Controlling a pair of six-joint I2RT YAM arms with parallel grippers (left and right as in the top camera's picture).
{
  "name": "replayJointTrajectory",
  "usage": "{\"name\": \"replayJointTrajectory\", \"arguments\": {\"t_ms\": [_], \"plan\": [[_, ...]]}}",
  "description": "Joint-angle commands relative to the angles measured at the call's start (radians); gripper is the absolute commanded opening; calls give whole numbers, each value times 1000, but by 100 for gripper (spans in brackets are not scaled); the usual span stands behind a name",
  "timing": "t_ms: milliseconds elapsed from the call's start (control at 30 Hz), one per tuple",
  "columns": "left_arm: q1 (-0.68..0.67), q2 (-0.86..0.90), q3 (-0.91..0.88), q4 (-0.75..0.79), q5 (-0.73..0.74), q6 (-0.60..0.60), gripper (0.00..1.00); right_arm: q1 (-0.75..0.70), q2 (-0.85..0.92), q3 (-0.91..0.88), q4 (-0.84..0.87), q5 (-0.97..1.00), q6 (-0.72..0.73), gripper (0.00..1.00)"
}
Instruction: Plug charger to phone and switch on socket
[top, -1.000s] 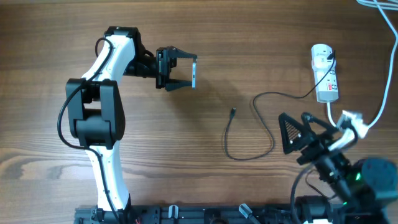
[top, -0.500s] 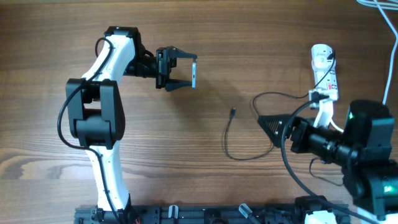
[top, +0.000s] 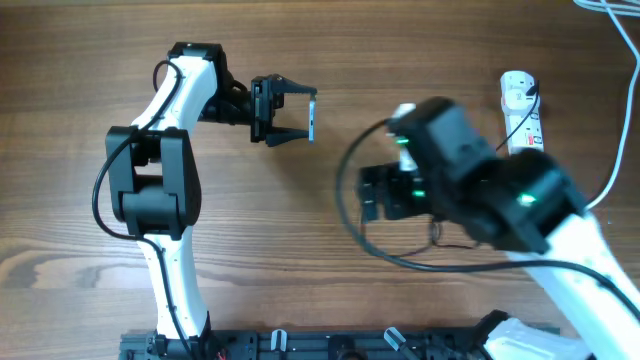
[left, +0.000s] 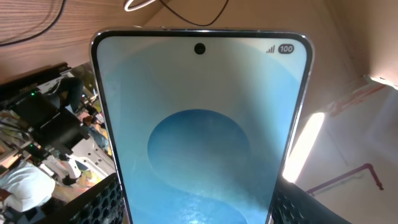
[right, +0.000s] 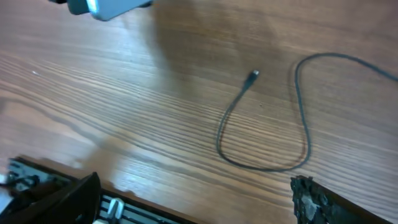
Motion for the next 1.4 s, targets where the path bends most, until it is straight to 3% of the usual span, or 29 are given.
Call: {"name": "replayJointTrajectory", "arguments": {"t_ms": [0, 267, 467, 667, 900, 1033, 1200, 1367], "plan": [[5, -45, 1, -3, 41, 18, 66, 83, 127, 106, 2, 169, 105, 100], [5, -45, 1, -3, 39, 39, 66, 129, 251, 198, 105, 142, 83, 99], [5, -45, 1, -3, 39, 39, 66, 129, 372, 340, 90, 134, 78, 99], [5, -45, 1, -3, 38, 39, 66, 129, 444, 354, 146, 308, 185, 99], [5, -45, 1, -3, 38, 39, 66, 129, 509, 353, 190, 359, 213, 90], [5, -45, 1, -3, 38, 39, 66, 129, 517, 351, 198, 417, 210, 74], [5, -45, 1, -3, 38, 39, 66, 127, 530, 349, 206, 417, 204, 67], [5, -45, 1, -3, 38, 39, 66, 127, 560, 349, 215, 417, 179, 67]]}}
